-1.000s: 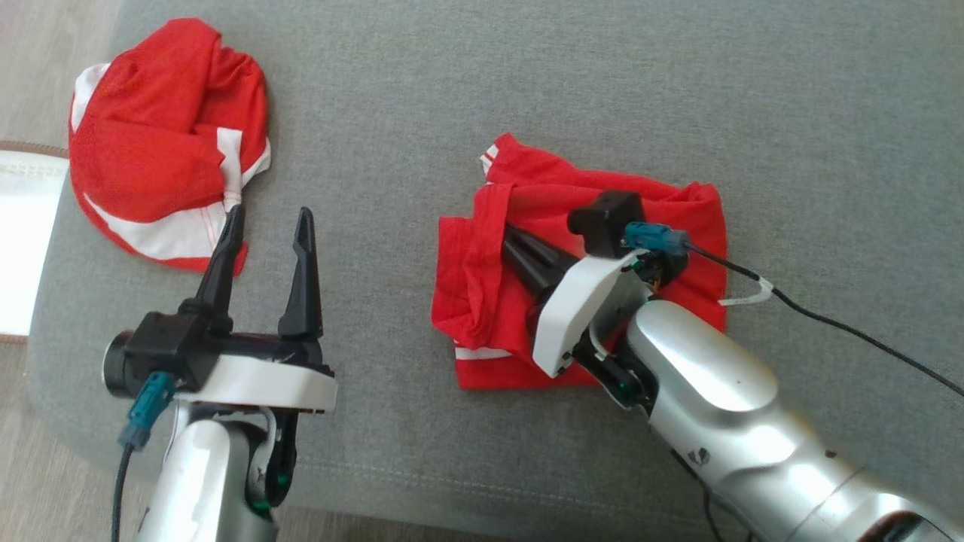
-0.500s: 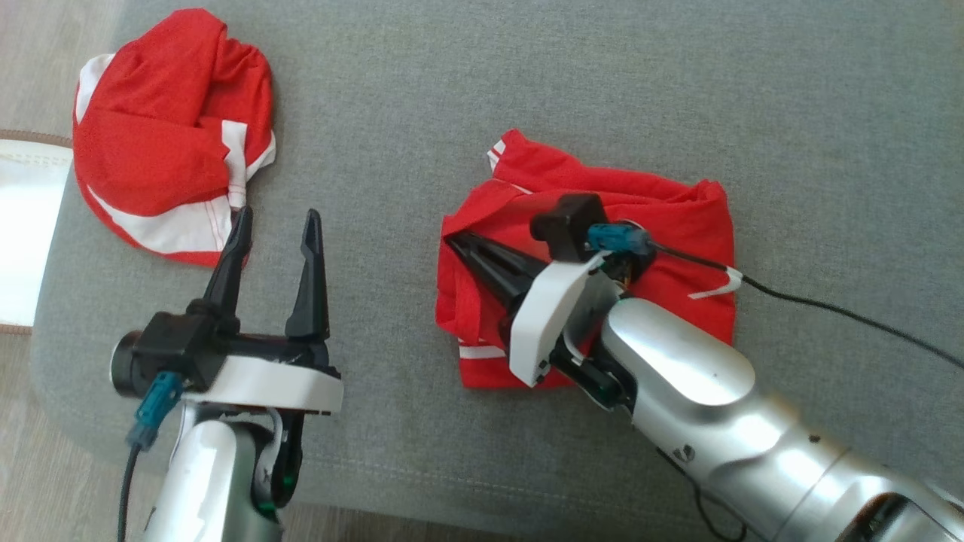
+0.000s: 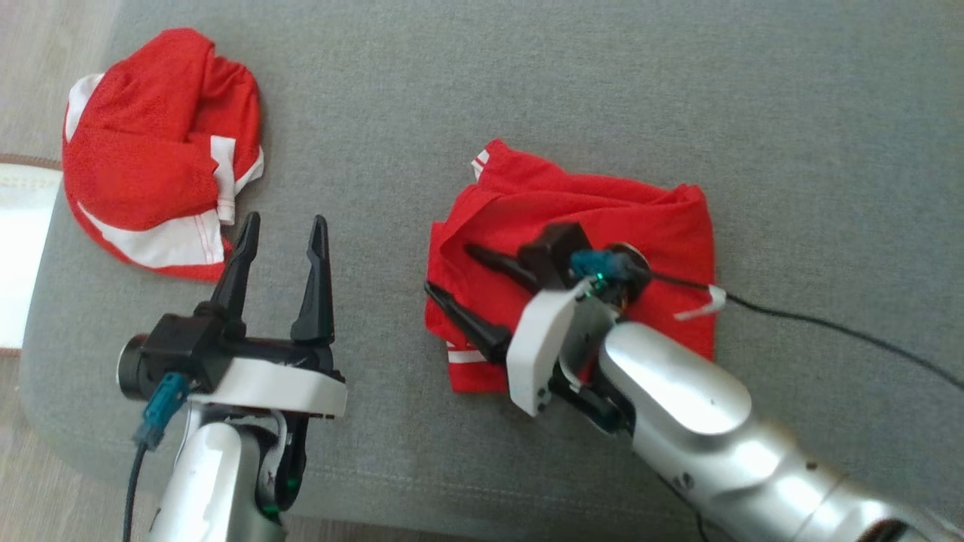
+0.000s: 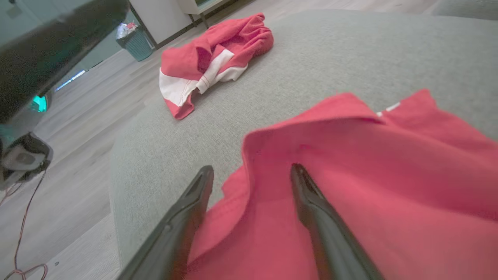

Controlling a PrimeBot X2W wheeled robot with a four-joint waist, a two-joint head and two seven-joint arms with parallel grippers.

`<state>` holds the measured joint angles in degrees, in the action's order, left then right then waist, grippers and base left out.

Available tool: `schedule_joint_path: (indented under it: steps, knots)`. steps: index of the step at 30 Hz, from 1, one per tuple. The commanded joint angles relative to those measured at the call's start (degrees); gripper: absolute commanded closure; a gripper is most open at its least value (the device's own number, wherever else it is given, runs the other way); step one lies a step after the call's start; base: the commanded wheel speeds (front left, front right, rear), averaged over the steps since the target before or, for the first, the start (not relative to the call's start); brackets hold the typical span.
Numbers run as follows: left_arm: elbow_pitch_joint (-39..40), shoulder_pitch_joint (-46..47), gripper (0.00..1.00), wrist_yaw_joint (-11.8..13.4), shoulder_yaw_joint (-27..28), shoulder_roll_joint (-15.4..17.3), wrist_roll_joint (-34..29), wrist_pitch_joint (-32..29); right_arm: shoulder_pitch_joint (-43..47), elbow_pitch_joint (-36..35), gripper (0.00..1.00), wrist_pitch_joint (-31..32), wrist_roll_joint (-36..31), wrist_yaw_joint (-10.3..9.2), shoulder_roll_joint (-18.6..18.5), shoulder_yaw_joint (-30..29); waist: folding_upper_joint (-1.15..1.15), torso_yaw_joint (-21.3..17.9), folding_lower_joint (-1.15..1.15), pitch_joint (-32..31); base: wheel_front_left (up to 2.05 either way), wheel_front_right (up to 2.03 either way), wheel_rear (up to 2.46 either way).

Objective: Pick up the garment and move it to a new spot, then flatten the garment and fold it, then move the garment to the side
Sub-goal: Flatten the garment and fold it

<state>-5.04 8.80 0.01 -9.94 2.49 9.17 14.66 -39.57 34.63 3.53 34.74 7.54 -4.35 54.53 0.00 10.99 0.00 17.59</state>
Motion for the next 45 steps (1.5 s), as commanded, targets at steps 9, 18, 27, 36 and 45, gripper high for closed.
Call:
schedule_joint_path:
  steps: [9, 18, 27, 36, 45]
  knots:
    - [1.7, -0.6, 0.00, 0.2, 2.8, 0.6, -0.8, 0.3, 11.9, -10.2, 0.00, -3.2, -6.6, -0.05, 0.5, -11.5, 0.00, -2.2, 0.00, -3.0, 0.00, 0.00, 0.00]
    - [2.0, -3.1, 0.00, 0.7, 4.3, 1.8, -1.3, 0.3, 24.6, -28.5, 0.00, -6.1, -15.6, -0.05, -1.1, -31.2, 0.00, -5.8, 0.00, -5.6, 0.00, 0.00, 0.00]
    - [2.2, -4.7, 0.00, 1.0, 4.8, 3.1, -1.4, 0.3, 34.0, -39.4, 0.00, -5.7, -21.5, -0.05, -1.0, -47.5, 0.00, -7.9, 0.00, -7.4, 0.00, 0.00, 0.00]
    - [2.8, -7.0, 0.00, 1.3, 4.9, 4.3, -1.5, -0.3, 39.3, -42.3, 0.00, -4.4, -21.9, -0.05, -0.1, -51.8, 0.00, -9.2, 0.00, -10.2, 0.00, 0.00, 0.00]
    - [3.4, -10.1, 0.00, 1.9, 4.7, 5.1, -1.4, -1.4, 43.4, -43.0, 0.00, -3.5, -21.6, -0.05, 0.7, -52.5, 0.00, -9.9, 0.00, -13.5, 0.00, 0.00, 0.00]
